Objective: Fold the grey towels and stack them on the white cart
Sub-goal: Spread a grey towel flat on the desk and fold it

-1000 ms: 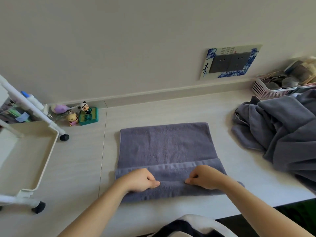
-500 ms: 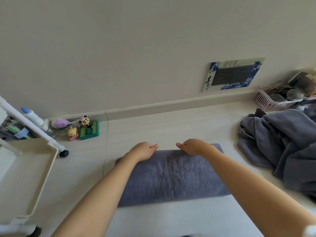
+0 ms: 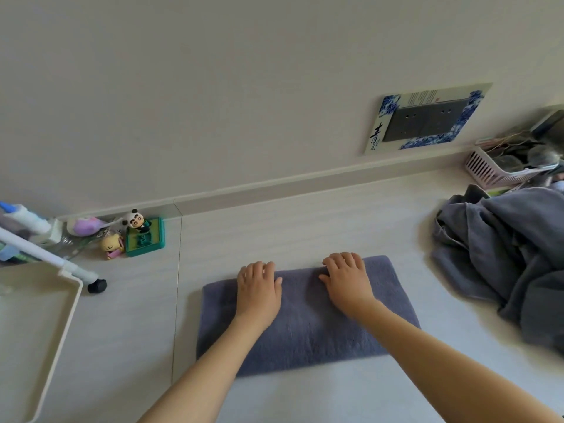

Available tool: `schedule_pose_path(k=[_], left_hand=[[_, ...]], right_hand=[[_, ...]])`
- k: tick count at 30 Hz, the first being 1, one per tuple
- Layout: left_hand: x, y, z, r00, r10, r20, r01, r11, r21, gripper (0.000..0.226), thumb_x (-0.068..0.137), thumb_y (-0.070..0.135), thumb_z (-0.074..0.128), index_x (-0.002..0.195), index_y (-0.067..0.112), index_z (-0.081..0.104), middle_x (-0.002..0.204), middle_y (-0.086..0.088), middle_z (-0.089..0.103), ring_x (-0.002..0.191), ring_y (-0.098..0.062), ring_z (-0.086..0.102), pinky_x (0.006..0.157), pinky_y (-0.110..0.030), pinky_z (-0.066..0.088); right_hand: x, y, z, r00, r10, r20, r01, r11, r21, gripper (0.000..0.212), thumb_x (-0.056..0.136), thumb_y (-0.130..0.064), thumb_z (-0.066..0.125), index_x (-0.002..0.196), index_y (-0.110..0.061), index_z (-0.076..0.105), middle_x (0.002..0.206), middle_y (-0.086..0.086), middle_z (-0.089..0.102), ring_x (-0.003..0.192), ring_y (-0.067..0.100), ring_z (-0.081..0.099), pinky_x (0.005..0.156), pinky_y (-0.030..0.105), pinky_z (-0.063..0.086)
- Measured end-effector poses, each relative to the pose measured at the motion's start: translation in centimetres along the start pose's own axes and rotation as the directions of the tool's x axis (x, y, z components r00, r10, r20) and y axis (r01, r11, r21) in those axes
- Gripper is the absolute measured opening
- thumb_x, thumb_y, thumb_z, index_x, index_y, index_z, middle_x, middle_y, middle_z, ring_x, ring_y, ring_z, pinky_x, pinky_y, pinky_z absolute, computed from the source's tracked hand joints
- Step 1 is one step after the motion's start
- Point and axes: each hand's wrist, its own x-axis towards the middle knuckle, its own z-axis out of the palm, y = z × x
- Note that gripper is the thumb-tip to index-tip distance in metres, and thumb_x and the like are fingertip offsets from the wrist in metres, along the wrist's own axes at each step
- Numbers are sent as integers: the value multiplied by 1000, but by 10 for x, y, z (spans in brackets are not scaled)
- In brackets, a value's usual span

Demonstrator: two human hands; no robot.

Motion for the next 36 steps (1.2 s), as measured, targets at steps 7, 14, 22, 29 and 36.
schedule_pose_path(k=[7,14,22,29,36], left_hand=[[-53,17,29,989,125,82,-125,992,-8,61,88,48,37,142,19,40,150,-9,35,140,-28,23,108,-52,17],[-53,-4,34,993,-21,119,19,1000,18,64,87,51,35,146,26,31,154,-5,27,143,-25,20,111,-56,15],[-40,-37,27,990,-98,101,99,995,-4,65,85,55,30,139,21,43,143,-10,45,136,-27,34,110,-55,9],[11,-50,-1,951,-63,303,99,990,-104,52,88,63,40,125,26,49,126,4,49,121,-19,41,105,-35,19],[32,-54,-30,864,-24,503,166,956,-241,36,85,56,57,87,20,55,96,-1,51,98,-24,51,75,-31,38]], right_hand=[[-54,-21,34,994,-110,-15,111,981,157,52,99,-50,19,141,-27,38,149,2,36,140,22,26,114,40,12],[-52,-1,37,999,8,39,-13,991,130,55,95,-56,22,146,-35,28,153,-2,27,142,20,23,115,41,7],[-48,19,27,983,175,60,-179,980,85,59,94,-54,19,141,-26,42,147,6,41,137,27,36,113,38,0],[7,23,5,980,32,198,-52,994,95,59,91,-60,22,132,-25,45,135,-3,48,129,20,36,111,35,12],[39,32,-24,870,-34,492,-48,987,152,32,92,-51,46,92,-20,48,108,4,54,113,27,46,93,38,30]])
